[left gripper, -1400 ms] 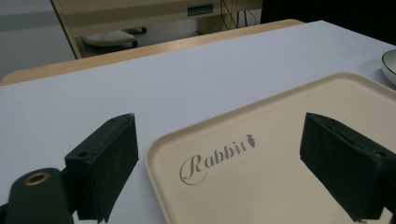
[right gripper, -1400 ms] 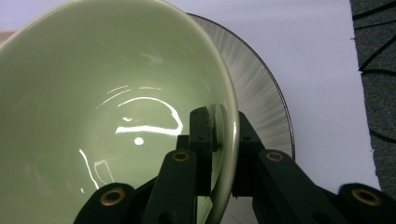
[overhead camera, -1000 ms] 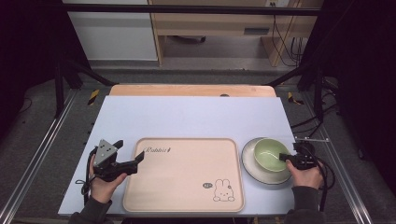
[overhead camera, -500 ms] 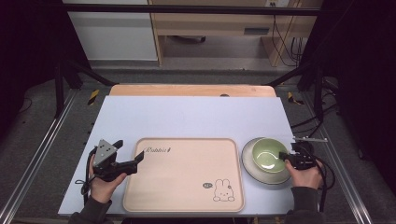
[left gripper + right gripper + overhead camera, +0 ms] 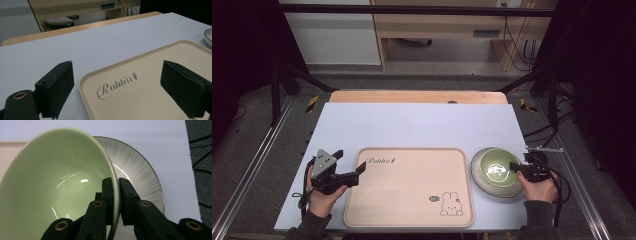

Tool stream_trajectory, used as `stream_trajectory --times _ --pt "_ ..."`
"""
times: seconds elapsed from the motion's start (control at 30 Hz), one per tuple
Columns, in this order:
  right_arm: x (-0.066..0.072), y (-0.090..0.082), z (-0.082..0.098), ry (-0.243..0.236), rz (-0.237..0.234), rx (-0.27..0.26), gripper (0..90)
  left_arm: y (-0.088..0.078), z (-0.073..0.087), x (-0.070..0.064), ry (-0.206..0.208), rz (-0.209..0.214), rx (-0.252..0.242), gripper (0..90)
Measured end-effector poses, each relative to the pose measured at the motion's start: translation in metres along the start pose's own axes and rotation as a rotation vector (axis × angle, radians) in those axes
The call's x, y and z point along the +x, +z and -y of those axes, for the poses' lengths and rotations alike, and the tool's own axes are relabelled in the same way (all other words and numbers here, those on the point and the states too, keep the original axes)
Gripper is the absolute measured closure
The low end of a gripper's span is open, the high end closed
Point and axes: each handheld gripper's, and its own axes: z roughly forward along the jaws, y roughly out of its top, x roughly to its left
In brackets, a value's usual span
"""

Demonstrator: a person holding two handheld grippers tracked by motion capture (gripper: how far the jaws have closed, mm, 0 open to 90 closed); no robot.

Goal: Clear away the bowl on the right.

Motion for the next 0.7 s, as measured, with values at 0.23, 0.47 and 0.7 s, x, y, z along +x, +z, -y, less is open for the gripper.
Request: stream_trajectory --times 0.23,0.47,0.7 --pt "0.001 -0.005 0.0 0.008 -0.035 -0.02 83.4 0.0 0.0 0.0 0.001 0.0 0.0 11.2" --pt "0.005 -0.011 -0.002 -0.002 -0.056 -0.034 83.4 0.0 0.0 -0.001 0.003 0.003 -0.001 11.2" --pt "0.015 -0.017 -0.005 -0.027 -0.084 -0.053 83.3 -0.001 -0.001 -0.002 0.004 0.005 -0.003 11.3"
